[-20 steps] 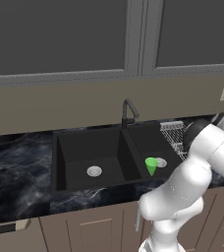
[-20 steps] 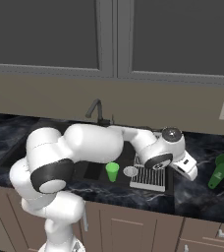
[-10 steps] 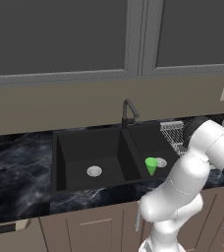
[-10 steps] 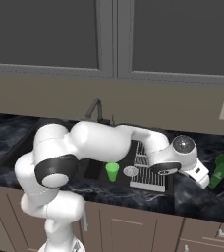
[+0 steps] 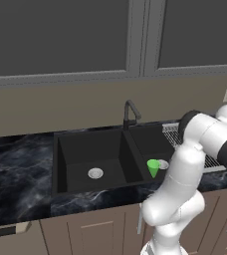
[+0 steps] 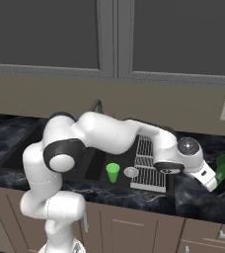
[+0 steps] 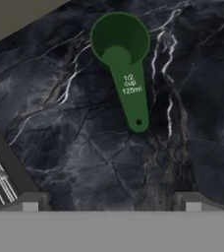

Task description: Move any existing items from the left basin to the right basin for drying. Then move the measuring cup from the counter to the left basin of the sink for washing.

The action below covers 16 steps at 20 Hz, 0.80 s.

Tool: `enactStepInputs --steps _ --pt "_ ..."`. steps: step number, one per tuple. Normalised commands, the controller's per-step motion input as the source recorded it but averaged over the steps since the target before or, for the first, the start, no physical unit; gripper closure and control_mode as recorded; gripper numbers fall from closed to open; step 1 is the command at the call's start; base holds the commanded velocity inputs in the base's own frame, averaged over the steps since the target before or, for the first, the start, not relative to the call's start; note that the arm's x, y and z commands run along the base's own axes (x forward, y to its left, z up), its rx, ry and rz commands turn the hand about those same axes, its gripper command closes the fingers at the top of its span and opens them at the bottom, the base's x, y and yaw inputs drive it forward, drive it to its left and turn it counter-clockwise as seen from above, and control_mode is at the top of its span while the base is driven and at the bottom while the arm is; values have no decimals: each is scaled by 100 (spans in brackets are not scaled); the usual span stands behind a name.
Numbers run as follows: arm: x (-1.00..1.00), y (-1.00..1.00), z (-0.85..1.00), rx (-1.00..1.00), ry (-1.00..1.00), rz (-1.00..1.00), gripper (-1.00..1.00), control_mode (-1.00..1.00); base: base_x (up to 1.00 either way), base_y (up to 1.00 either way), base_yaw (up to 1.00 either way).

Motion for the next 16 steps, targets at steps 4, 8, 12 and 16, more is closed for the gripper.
enactStepInputs --steps 4,8,12,16 --pt "0 -24 0 -4 0 -3 -100 -100 0 0 0" --pt "2 -20 -2 -4 0 -1 -100 -100 0 0 0" --pt "5 -27 0 -4 0 -1 -100 -100 0 0 0" --pt "11 -32 0 -1 0 0 -100 -100 0 0 0"
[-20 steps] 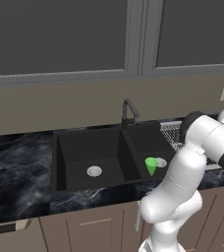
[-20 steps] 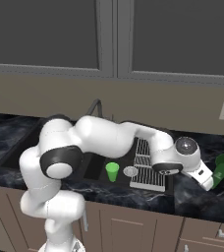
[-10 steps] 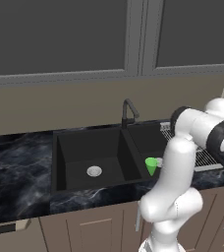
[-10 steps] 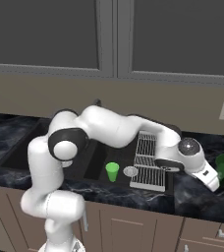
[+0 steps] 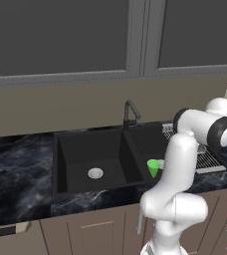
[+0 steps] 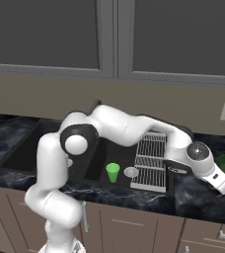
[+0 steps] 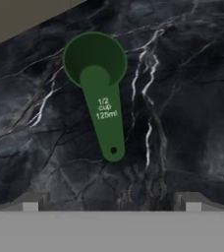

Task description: Move any existing items from the left basin to the right basin for drying. Then move the measuring cup from the counter to the left basin of the sink for washing.

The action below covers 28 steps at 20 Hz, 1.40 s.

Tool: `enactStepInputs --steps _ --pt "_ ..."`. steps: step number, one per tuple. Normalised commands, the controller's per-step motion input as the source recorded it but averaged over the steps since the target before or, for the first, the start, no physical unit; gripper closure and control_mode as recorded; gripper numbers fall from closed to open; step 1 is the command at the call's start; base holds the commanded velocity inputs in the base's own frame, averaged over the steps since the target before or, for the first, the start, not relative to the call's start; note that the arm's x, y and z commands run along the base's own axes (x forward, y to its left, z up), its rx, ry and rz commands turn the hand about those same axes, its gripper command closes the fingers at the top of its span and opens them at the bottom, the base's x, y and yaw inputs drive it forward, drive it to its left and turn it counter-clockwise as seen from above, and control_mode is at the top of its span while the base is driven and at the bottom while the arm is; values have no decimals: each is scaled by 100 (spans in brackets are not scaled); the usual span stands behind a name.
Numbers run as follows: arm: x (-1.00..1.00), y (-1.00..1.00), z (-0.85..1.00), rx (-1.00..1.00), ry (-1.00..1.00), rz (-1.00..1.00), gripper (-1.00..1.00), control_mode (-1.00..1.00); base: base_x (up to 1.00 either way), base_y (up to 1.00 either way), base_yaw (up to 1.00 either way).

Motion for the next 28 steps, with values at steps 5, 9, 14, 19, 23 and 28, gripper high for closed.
enactStepInputs --steps 5,9,14,19,23,28 --pt "23 -22 0 0 0 0 -100 -100 0 0 0" --pt "32 -18 -5 0 0 0 -100 -100 0 0 0" --pt "38 -6 -23 0 1 0 -100 -100 0 0 0" --pt "30 -6 -22 0 0 0 -100 -100 0 0 0" --pt "23 -5 -18 0 0 0 -100 -100 0 0 0" --pt "17 -9 -18 0 0 0 -100 -100 0 0 0"
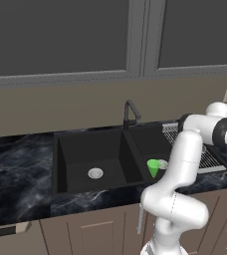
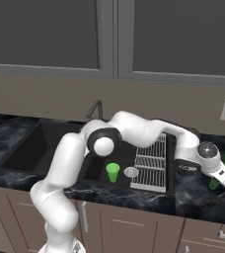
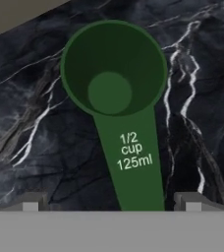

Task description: Move any existing items from the left basin to the right basin for drying. Then move the measuring cup from the counter to the left basin of the sink for washing.

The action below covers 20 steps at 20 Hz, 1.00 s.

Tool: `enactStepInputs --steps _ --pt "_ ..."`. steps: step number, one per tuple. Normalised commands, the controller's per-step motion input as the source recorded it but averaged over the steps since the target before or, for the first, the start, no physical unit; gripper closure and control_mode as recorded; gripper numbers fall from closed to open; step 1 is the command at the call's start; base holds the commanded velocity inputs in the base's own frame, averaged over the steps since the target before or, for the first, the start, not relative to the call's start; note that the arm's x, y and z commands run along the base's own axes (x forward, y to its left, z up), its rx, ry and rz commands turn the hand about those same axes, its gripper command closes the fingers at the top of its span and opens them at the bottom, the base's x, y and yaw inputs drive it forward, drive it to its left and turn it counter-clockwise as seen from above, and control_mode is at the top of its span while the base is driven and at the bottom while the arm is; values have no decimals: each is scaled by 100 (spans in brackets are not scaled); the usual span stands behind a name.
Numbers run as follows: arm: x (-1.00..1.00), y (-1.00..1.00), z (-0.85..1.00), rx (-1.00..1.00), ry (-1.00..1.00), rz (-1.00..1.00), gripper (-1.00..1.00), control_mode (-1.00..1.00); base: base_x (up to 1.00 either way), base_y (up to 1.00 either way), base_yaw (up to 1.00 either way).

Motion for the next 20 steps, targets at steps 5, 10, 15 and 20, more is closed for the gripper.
enactStepInputs --steps 5,10,15,20 --pt "2 -15 -12 0 1 0 -100 -100 0 0 0" --pt "1 -14 -9 0 2 0 -100 -100 0 0 0" --pt "18 -6 -21 0 5 0 -100 -100 0 0 0" --pt "26 -6 -16 0 4 0 -100 -100 0 0 0"
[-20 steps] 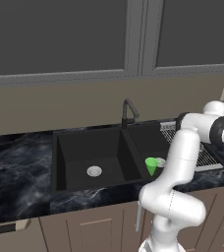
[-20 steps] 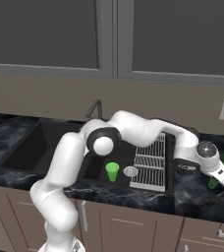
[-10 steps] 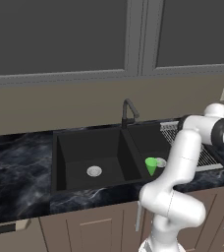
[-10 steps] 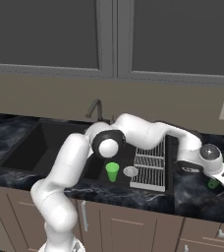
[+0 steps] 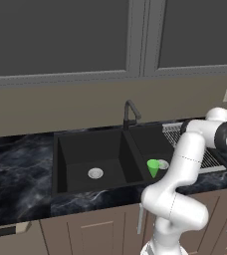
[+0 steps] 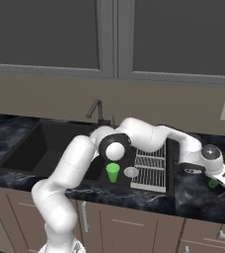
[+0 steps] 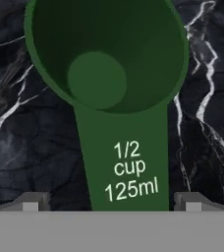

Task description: Move any existing items from the left basin to the right basin for drying. Then move the measuring cup from the counter to the left basin of the sink for washing.

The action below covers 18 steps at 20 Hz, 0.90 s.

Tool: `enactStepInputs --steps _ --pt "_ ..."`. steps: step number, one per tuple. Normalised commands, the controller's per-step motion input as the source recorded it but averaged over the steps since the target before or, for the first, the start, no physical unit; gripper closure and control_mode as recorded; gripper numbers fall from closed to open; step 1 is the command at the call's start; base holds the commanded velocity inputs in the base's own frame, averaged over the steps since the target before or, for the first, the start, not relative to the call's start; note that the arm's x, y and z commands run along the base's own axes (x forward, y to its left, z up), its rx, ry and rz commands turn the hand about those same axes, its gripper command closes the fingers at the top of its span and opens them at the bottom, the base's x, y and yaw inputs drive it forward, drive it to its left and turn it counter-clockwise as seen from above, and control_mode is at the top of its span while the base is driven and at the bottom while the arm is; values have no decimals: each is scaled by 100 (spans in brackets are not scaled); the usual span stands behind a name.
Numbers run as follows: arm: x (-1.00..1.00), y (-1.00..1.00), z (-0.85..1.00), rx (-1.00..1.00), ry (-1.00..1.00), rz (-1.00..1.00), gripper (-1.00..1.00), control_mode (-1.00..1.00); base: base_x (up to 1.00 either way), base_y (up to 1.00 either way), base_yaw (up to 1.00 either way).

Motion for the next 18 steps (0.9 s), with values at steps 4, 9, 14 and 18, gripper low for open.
enactStepInputs --steps 4,9,14,18 --pt "16 -1 -12 0 1 0 -100 -100 0 0 0" --pt "14 0 -16 0 1 0 100 -100 0 0 0" --pt "10 0 -17 0 8 0 100 -100 0 0 0" --pt "0 0 -6 0 3 0 100 -100 0 0 0"
